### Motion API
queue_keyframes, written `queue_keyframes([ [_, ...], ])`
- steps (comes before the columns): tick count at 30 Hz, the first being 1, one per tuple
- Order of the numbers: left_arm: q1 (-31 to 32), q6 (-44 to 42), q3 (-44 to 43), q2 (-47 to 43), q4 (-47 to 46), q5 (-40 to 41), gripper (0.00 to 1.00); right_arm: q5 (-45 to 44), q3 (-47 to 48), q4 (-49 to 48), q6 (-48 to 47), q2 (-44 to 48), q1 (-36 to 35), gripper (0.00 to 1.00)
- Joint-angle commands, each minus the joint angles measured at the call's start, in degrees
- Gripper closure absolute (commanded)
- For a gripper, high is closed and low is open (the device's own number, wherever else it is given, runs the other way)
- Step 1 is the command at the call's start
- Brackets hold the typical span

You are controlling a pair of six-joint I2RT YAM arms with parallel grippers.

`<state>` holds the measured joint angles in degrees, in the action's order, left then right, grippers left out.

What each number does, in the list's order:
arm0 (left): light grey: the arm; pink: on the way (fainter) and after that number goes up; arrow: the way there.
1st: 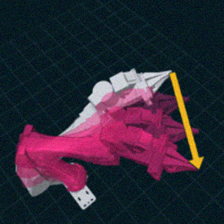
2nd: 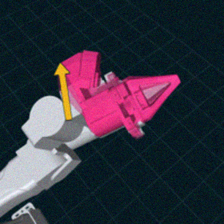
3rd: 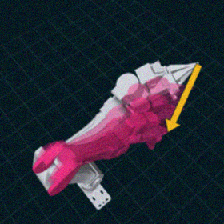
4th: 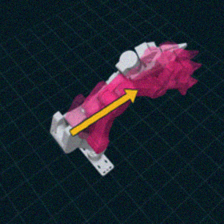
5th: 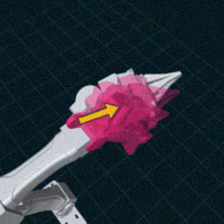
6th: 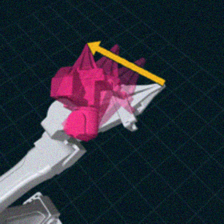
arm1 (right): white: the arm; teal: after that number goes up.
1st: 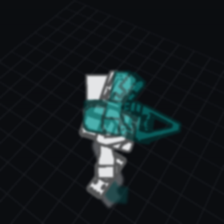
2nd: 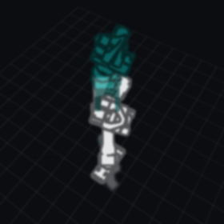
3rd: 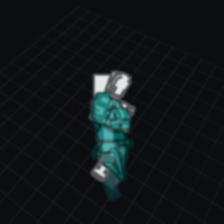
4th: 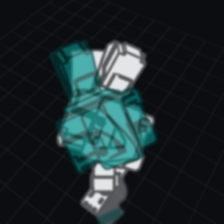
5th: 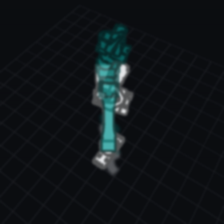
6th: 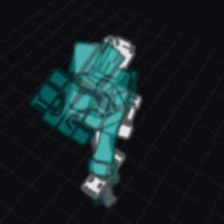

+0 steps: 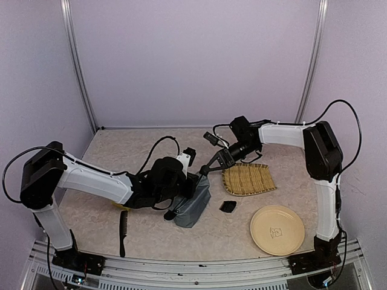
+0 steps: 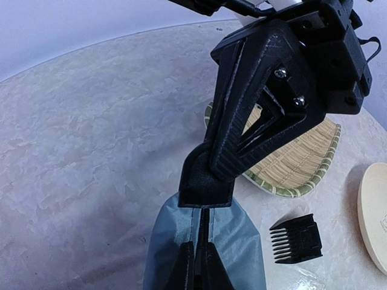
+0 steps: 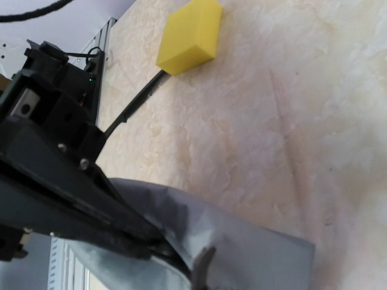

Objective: Sort the hair-cutting tools
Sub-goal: Place the thinning scissors in the kit bag, then pick up the comb from the center of the board.

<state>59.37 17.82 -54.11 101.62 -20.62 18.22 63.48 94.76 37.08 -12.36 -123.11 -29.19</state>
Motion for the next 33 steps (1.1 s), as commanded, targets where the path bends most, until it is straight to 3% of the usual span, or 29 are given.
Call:
queue_keyframes([
  [1,-0.05,0.02,-0.71,-0.2,2.71,-1.66,0.99,1.85,1.22,1.02,-0.76,2.47,0.53,1.0],
  [7,0.4,-0.37,-0.66,-0.29,2.76,-0.72,1.0,2.24,1.21,1.19,-0.71,2.59,0.54,1.0],
  [9,0.67,-0.82,-1.54,0.15,3.55,-0.12,0.81,2.52,1.22,1.31,-0.68,2.72,0.53,1.0],
  [12,1.36,-1.29,-2.39,-0.64,4.59,1.02,0.72,2.28,1.04,1.18,-0.67,3.19,0.52,1.0],
  [20,1.69,1.67,-1.11,-10.08,11.66,2.37,0.69,2.3,0.69,1.07,-0.65,3.23,0.5,1.0],
  [28,2.28,9.96,-3.93,-14.37,34.54,1.33,0.69,1.8,0.37,1.1,-0.63,3.35,0.52,1.0],
  [33,3.29,18.21,-1.01,-18.59,42.56,3.23,0.71,-2.37,-2.03,0.51,-0.23,4.69,0.48,0.99],
])
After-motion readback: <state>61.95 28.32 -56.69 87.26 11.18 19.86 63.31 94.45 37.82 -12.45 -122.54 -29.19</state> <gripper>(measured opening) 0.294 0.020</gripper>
